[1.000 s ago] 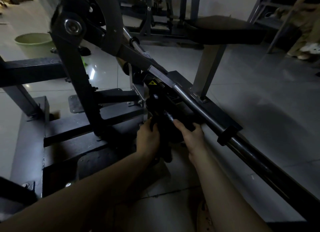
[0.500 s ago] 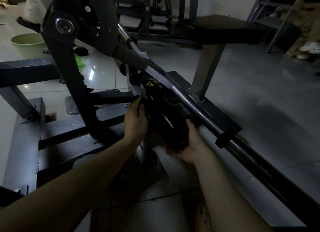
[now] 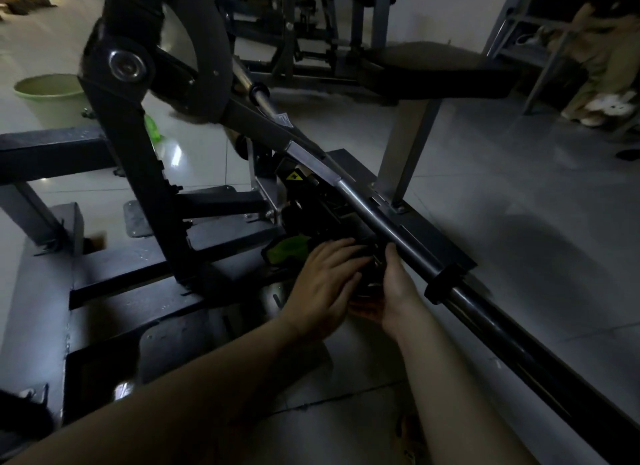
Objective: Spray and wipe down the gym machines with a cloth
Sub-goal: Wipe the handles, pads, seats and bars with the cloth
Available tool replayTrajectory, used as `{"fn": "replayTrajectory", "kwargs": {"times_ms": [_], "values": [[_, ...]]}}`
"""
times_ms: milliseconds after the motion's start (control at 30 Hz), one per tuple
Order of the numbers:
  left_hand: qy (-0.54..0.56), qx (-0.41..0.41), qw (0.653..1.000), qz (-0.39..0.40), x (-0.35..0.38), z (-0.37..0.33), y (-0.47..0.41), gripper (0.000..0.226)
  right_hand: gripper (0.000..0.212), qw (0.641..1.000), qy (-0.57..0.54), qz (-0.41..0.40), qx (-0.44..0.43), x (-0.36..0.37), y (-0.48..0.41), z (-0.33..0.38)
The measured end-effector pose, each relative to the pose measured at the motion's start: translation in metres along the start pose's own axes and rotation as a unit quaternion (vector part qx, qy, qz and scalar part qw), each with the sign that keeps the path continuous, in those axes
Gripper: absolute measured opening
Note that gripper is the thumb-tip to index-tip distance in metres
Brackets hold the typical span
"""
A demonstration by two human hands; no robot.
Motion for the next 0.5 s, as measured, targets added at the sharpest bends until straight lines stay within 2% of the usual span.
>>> {"fn": "replayTrajectory", "kwargs": {"times_ms": [67,133,333,500], "values": [[-0.049,0.032,0.998,0.031,-0.006,0.012,-0.005,0.042,0.068,1.0,0.006,-0.002,-0.008,0.0,0.001,0.0],[-0.079,0.018,0.996,0.039,-0.008,0.028,-0.014,0.043,0.066,1.0,0.012,0.006,-0.007,0.0,0.005,-0.001],[-0.035,-0.162,0.986,-0.033,-0.01,0.073,-0.048,0.049,0.066,0.999,0.037,0.028,0.001,-0.001,0.009,-0.005],[0.098,-0.295,0.944,-0.106,-0.004,0.08,-0.052,0.055,0.065,0.998,0.059,0.029,-0.005,0.0,0.012,-0.005]]}}
Point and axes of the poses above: each hand's wrist, its own y-axis away from the middle knuckle, its own x-axis out of the palm, z = x × y, the point moved 1 cm from there along -y, towards the middle knuckle
